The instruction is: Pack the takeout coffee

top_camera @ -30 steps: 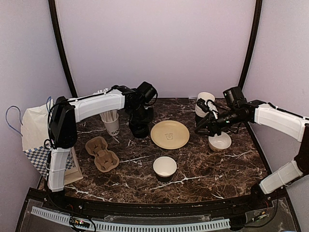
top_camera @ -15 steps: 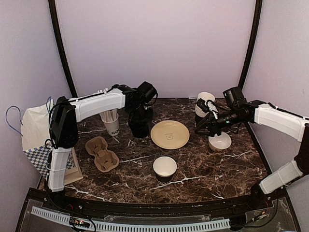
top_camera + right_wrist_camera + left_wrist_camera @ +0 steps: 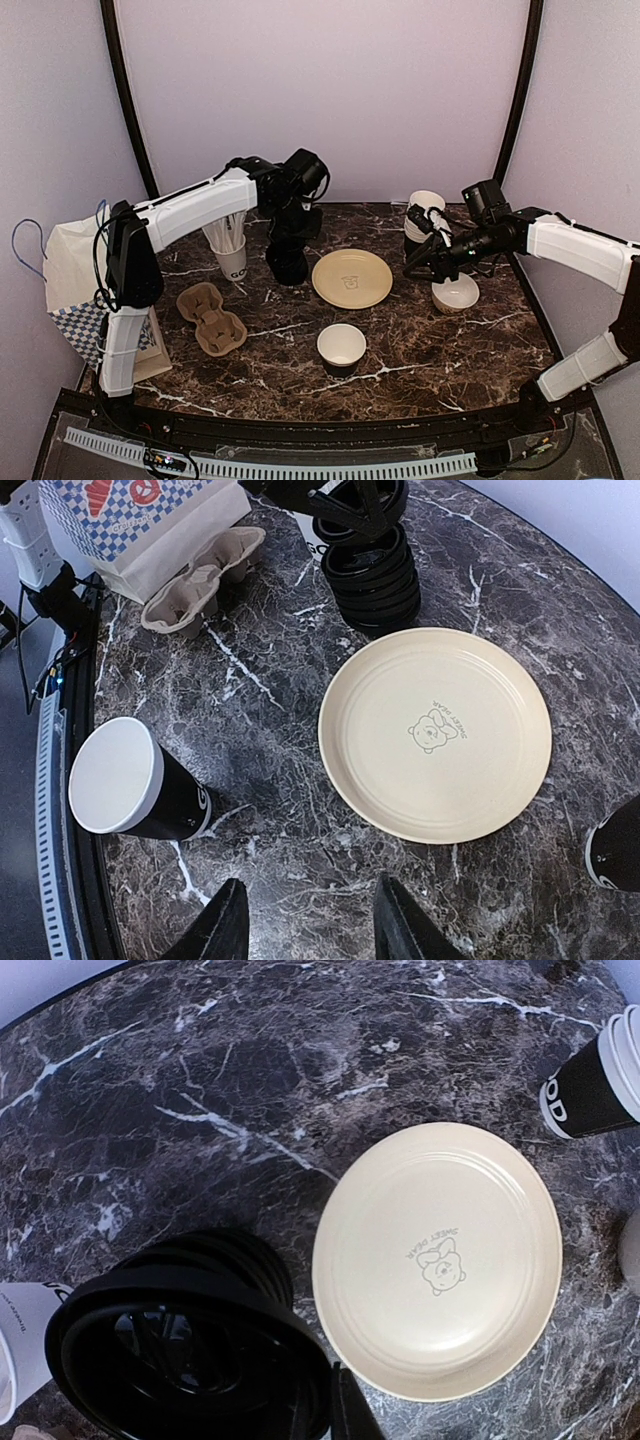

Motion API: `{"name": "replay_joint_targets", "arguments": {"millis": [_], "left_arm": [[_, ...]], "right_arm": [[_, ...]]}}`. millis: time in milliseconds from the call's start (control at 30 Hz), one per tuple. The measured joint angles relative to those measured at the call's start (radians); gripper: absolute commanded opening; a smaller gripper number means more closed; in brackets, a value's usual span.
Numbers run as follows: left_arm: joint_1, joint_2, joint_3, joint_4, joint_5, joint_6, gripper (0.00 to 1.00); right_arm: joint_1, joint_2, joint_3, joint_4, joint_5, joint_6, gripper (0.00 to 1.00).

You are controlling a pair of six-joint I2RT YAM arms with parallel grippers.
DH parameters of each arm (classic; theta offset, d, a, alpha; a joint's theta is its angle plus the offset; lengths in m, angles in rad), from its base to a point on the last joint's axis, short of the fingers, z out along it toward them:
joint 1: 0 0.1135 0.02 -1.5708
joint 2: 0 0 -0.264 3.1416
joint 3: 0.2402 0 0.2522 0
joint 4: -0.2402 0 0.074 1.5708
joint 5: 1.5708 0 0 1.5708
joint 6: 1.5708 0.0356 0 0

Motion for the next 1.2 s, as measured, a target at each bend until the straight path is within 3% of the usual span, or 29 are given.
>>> {"name": "replay_joint_targets", "arguments": {"millis": [167,267,333,400,567,700,800,867,967,1067,1200], "left_arm": [[-0.013,-0.024,0.011,0.039,0.135,0.084,0.1],[-0.034,-0.082,0.011,0.09,0.247,0.145,0.11],[-0.048,-0.137,-0.004,0.14,0.323,0.179,0.11],[-0.058,-0.227,-0.053,0.212,0.406,0.21,0.11],[-0.071,-0.519,-0.289,0.466,0.591,0.233,0.1],[-0.069,-0.647,-0.46,0.64,0.661,0.23,0.11],[-0.069,-0.7,-0.576,0.756,0.702,0.225,0.1],[-0.069,-0.705,-0.622,0.811,0.724,0.22,0.1],[-0.068,-0.695,-0.649,0.86,0.753,0.209,0.1],[-0.068,-0.684,-0.65,0.901,0.782,0.199,0.1],[-0.068,-0.679,-0.65,0.952,0.813,0.18,0.11]], "right_arm": [[0.0,0.0,0.043,-0.055,-0.023,0.005,0.44],[-0.001,0.003,0.135,-0.084,-0.047,0.032,0.52],[-0.005,0.005,0.202,-0.083,-0.069,0.066,0.62],[-0.008,0.005,0.248,-0.063,-0.091,0.121,0.71],[-0.028,0.009,0.3,0.055,-0.209,0.33,0.79],[-0.037,0.039,0.294,0.271,-0.351,0.606,0.82],[-0.035,0.061,0.241,0.56,-0.438,0.898,0.86],[-0.029,0.075,0.204,0.758,-0.476,1.1,0.98],[-0.003,0.096,0.175,1.0,-0.513,1.331,0.99],[0.046,0.105,0.18,1.079,-0.534,1.408,0.99],[0.098,0.121,0.236,0.994,-0.535,1.356,0.96]]}}
